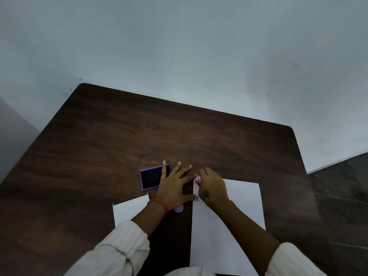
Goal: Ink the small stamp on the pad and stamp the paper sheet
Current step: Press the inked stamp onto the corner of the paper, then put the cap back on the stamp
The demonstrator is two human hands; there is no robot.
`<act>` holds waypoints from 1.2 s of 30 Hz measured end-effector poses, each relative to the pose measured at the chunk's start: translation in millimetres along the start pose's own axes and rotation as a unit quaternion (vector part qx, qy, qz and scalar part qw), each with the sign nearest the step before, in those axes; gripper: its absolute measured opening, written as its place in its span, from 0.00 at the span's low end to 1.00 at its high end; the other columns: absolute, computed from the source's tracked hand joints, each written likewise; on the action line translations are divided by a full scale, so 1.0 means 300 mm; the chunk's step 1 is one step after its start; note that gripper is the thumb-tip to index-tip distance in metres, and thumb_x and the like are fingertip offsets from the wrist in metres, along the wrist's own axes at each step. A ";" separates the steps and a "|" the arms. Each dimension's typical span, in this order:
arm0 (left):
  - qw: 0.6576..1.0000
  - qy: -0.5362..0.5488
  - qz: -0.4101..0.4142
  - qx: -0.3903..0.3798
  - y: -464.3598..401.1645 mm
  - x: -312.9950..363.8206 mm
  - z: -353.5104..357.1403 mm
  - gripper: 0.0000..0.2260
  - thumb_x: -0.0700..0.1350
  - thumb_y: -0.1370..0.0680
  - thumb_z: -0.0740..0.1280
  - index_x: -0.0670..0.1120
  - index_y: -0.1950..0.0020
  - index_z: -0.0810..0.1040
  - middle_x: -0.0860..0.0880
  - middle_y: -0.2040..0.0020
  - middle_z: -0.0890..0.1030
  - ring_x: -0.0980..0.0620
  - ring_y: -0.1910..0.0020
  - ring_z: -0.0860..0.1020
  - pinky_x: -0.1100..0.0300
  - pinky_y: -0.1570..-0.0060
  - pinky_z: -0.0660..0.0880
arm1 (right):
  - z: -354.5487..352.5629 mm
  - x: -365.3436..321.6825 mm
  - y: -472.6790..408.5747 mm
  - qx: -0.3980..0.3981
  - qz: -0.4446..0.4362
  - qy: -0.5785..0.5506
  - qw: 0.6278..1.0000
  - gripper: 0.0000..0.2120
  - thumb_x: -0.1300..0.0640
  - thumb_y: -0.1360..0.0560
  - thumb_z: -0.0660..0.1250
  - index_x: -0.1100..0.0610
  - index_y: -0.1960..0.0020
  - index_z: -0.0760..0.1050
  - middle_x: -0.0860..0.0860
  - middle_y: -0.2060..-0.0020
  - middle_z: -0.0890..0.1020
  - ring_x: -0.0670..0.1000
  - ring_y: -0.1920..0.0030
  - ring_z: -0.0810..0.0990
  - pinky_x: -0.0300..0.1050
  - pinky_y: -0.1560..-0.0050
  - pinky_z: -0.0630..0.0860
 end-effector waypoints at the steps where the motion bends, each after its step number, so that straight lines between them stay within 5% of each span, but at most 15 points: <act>1: 1.000 -0.004 0.001 -0.004 0.000 0.002 -0.004 0.32 0.67 0.32 0.62 0.59 0.30 0.61 0.53 0.24 0.57 0.46 0.24 0.47 0.40 0.36 0.25 | -0.009 0.007 -0.001 0.000 0.022 -0.020 1.000 0.08 0.57 0.26 0.65 0.62 0.51 0.76 0.58 0.53 0.81 0.54 0.54 0.78 0.40 0.55 0.70; 6: 1.000 0.009 -0.005 0.001 0.012 0.017 -0.033 0.33 0.66 0.30 0.60 0.56 0.28 0.58 0.51 0.24 0.57 0.47 0.24 0.49 0.42 0.34 0.26 | -0.062 0.051 0.040 0.086 0.221 -0.269 0.934 0.10 0.55 0.28 0.68 0.62 0.52 0.79 0.58 0.55 0.83 0.51 0.56 0.79 0.42 0.52 0.75; 10: 0.995 0.066 -0.020 0.068 0.051 0.028 -0.080 0.30 0.62 0.28 0.63 0.56 0.29 0.60 0.52 0.24 0.60 0.50 0.24 0.51 0.47 0.30 0.35 | -0.079 0.064 0.117 0.112 0.368 -0.553 0.739 0.08 0.56 0.29 0.71 0.59 0.53 0.78 0.56 0.55 0.83 0.53 0.55 0.81 0.43 0.54 0.79; 13: 0.983 0.148 -0.053 0.092 0.117 0.034 -0.089 0.29 0.56 0.28 0.68 0.55 0.30 0.63 0.52 0.26 0.63 0.50 0.26 0.57 0.51 0.28 0.53 | -0.084 0.053 0.177 0.062 0.368 -0.713 0.593 0.09 0.59 0.27 0.67 0.63 0.49 0.78 0.57 0.57 0.84 0.54 0.55 0.83 0.43 0.54 0.81; 16: 0.978 0.170 -0.088 0.079 0.188 0.046 -0.063 0.27 0.52 0.28 0.69 0.54 0.31 0.65 0.51 0.28 0.67 0.51 0.29 0.62 0.54 0.31 0.61 | -0.063 0.034 0.245 0.043 0.361 -0.794 0.487 0.08 0.59 0.25 0.64 0.63 0.53 0.79 0.55 0.65 0.87 0.51 0.64 0.85 0.41 0.61 0.82; 18: 0.978 0.168 -0.103 0.064 0.221 0.055 -0.040 0.26 0.51 0.28 0.69 0.53 0.31 0.66 0.51 0.30 0.68 0.51 0.31 0.64 0.56 0.31 0.61 | -0.039 0.020 0.284 0.037 0.358 -0.819 0.446 0.09 0.59 0.24 0.62 0.62 0.54 0.79 0.55 0.66 0.87 0.51 0.65 0.86 0.42 0.62 0.82; 27: 0.979 0.157 -0.111 0.065 0.273 0.076 -0.011 0.15 0.43 0.25 0.67 0.47 0.39 0.76 0.47 0.39 0.76 0.51 0.40 0.70 0.63 0.39 0.66 | 0.047 -0.008 0.372 0.002 0.382 -0.820 0.426 0.10 0.58 0.25 0.63 0.63 0.55 0.79 0.57 0.67 0.86 0.52 0.66 0.85 0.42 0.65 0.83; 36: 0.965 0.207 -0.153 0.046 0.281 0.085 -0.035 0.12 0.43 0.25 0.66 0.46 0.42 0.78 0.46 0.41 0.78 0.51 0.42 0.73 0.61 0.39 0.69 | 0.042 -0.023 0.375 0.007 0.373 -0.804 0.463 0.09 0.59 0.24 0.62 0.63 0.54 0.78 0.56 0.67 0.86 0.54 0.59 0.83 0.42 0.62 0.82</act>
Point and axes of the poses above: each hand's wrist, its own y-axis away from the middle knuckle, its own z-axis out of the palm, x = y × z, the point moved 3 cm from there along -y, towards the middle knuckle
